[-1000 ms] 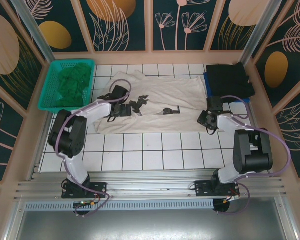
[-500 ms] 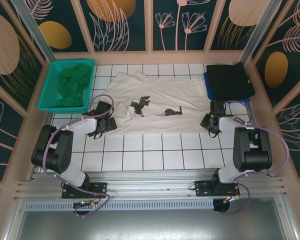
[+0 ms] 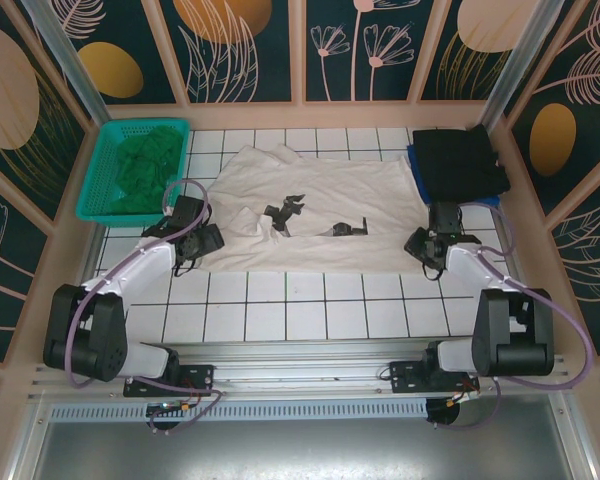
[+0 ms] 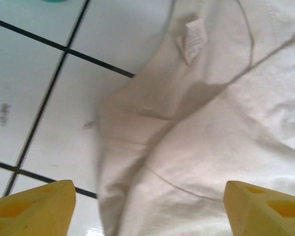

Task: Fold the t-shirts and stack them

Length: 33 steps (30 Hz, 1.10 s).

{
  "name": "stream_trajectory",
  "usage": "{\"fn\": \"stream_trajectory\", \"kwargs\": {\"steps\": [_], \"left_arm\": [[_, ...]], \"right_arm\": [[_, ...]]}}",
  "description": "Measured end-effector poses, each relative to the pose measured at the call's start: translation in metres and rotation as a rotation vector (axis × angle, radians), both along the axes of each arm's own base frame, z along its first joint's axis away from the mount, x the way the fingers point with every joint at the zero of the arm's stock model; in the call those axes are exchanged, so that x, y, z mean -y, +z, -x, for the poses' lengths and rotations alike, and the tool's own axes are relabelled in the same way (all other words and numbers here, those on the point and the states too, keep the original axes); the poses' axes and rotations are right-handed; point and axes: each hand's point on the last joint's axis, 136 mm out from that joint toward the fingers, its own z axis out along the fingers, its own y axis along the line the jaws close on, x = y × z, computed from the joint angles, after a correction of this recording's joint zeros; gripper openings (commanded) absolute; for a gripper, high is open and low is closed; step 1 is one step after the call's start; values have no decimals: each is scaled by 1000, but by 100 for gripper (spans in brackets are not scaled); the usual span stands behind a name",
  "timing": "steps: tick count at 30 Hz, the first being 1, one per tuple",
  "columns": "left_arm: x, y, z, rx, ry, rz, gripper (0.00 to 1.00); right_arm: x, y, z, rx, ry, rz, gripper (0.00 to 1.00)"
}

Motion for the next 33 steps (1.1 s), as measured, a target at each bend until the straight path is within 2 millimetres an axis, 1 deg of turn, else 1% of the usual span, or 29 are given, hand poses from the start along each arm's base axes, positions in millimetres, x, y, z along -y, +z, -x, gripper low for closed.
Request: {"fn": "stream_trajectory", "kwargs": {"steps": [1,3,4,7,10,12,13,15,17,19,21,22,25,26,28,30,31,32,33], "left_arm": [[3,-6,0,-9,-6,11,72],[6,-23,5,-47,-15,20,65],[5,-35,11,-76,-11,23,60],[-1,-63,35,-157,8,7,37],[-4,-62,33,-137,27,6,18],[-5,-62,33,-127,36,16,3],[-5,-61,33,-119,41,20,0],[-5,-60,37,-114,55,28,0],[-8,-58,46,-116,68,32,0],[-10,-52,54,-106,85,43,22],[-14,-39,60,-80,106,45,48],[-17,-33,61,-65,120,40,53],[-25,-12,59,-32,148,10,53],[-25,-4,55,-22,146,6,49],[-20,14,42,12,120,12,45],[-7,34,21,53,75,27,46],[3,42,9,75,45,39,47],[17,46,0,72,4,31,48],[37,53,-14,84,-52,37,48]], "right_arm": [[-1,-1,-4,2,4,-5,38],[-3,-5,-9,1,12,-13,38],[-4,-9,-10,-7,17,-16,38],[-5,-22,-8,-42,23,-17,38],[-3,-36,-1,-84,17,-15,38],[-1,-39,0,-87,9,-17,38],[0,-38,0,-82,8,-17,38],[0,-39,2,-79,6,-17,38],[1,-38,6,-76,5,-17,38],[2,-38,11,-76,0,-17,38],[3,-38,16,-77,-5,-18,38],[4,-38,17,-79,-6,-18,38],[5,-37,18,-78,-9,-18,38],[5,-36,19,-80,-10,-18,38],[6,-32,20,-72,-11,-18,38],[6,-28,18,-57,-11,-17,38],[6,-27,18,-51,-11,-18,38],[6,-27,18,-51,-11,-18,38],[6,-27,18,-51,-10,-18,38]]}}
